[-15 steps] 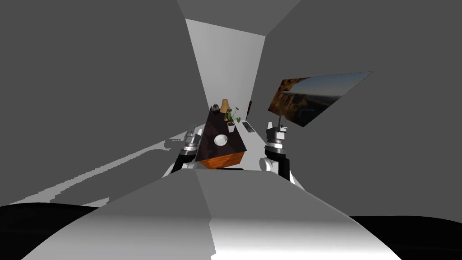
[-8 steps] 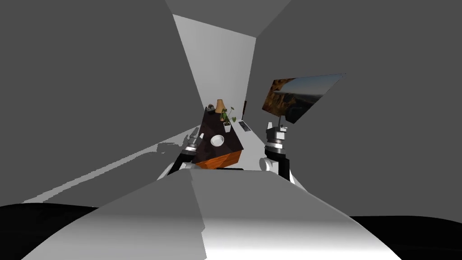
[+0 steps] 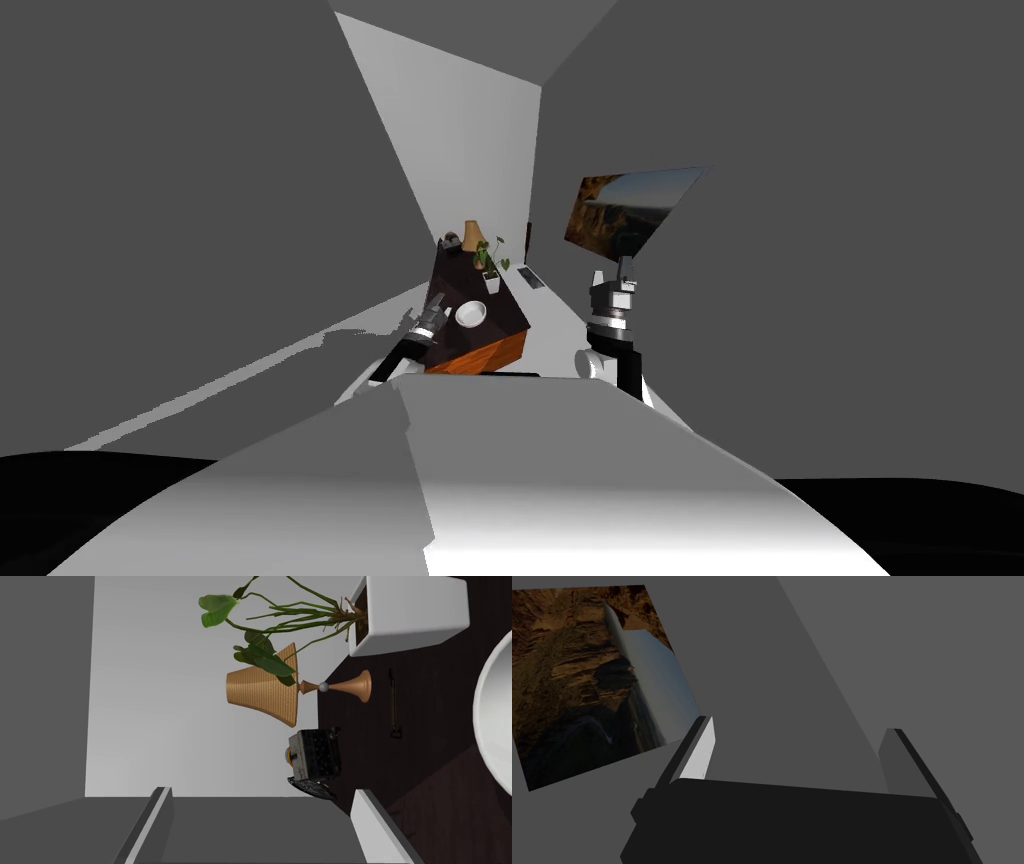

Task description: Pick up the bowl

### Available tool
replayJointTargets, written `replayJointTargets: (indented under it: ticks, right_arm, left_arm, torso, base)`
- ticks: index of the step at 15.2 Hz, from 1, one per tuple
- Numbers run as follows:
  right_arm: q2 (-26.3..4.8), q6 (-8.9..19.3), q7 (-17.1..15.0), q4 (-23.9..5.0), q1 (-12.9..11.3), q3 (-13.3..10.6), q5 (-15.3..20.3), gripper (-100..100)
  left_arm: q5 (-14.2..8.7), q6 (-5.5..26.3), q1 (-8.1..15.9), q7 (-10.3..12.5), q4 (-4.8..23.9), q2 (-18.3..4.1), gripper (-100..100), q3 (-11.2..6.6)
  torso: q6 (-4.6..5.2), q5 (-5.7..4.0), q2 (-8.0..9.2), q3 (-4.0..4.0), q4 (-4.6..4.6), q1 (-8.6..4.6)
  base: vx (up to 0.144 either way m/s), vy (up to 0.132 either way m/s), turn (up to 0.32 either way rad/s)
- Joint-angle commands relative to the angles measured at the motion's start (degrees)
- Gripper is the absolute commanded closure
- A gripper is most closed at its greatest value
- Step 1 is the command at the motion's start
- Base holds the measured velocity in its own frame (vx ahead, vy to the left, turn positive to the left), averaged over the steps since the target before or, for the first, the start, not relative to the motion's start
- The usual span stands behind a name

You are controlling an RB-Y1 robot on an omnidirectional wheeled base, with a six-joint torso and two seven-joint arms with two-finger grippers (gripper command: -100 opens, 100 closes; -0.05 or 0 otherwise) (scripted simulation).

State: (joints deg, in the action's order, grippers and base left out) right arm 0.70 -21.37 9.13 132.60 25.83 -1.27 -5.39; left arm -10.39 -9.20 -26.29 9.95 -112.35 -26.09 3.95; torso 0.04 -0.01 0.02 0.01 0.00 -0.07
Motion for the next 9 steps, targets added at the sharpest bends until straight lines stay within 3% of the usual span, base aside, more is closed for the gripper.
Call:
replayJointTargets:
  ticks: [1,4,5,6,8,9]
  right_arm:
    - [0.0,0.0,0.0,0.0,0.0,0.0,0.0,0]
    - [0.0,0.0,0.0,0.0,0.0,0.0,0.0,0]
    - [0.0,0.0,0.0,0.0,0.0,0.0,0.0,0]
    - [0.0,0.0,0.0,0.0,0.01,0.0,0.0,0]
    - [0.0,0.0,0.0,0.0,0.0,0.0,0.0,0]
    - [0.0,0.0,0.0,0.0,0.01,0.01,0.0,0]
  left_arm:
    - [-1.03,2.48,0.25,0.96,1.52,-1.06,-100,0.18]
    - [-3.85,6.86,0.91,3.37,4.82,-3.92,-100,0.25]
    - [-3.85,7.93,0.91,3.37,4.85,-3.92,-100,0.25]
    - [-5.29,9.28,1.26,4.6,6.55,-5.26,-100,0.29]
    - [-5.29,10.71,1.26,4.6,6.55,-5.26,-100,0.29]
    - [-6.75,12.55,1.6,5.84,8.25,-6.55,-100,0.33]
  torso:
    - [0.0,0.0,0.0,0.0,0.0,0.0]
    - [-0.02,-0.01,0.0,0.0,0.0,0.0]
    - [0.0,0.0,-0.01,0.0,0.0,-0.01]
    - [-0.02,0.0,-0.01,0.0,0.0,0.0]
    - [-0.02,-0.01,-0.01,0.0,0.0,0.0]
    - [-0.05,0.0,0.0,0.0,0.0,0.03]
  base:
    - [-0.006,-0.02,-0.193]
    - [-0.003,-0.025,-0.221]
    - [-0.002,-0.02,-0.181]
    - [-0.002,-0.024,-0.25]
    - [0.0,-0.015,-0.141]
    - [0.001,-0.018,-0.168]
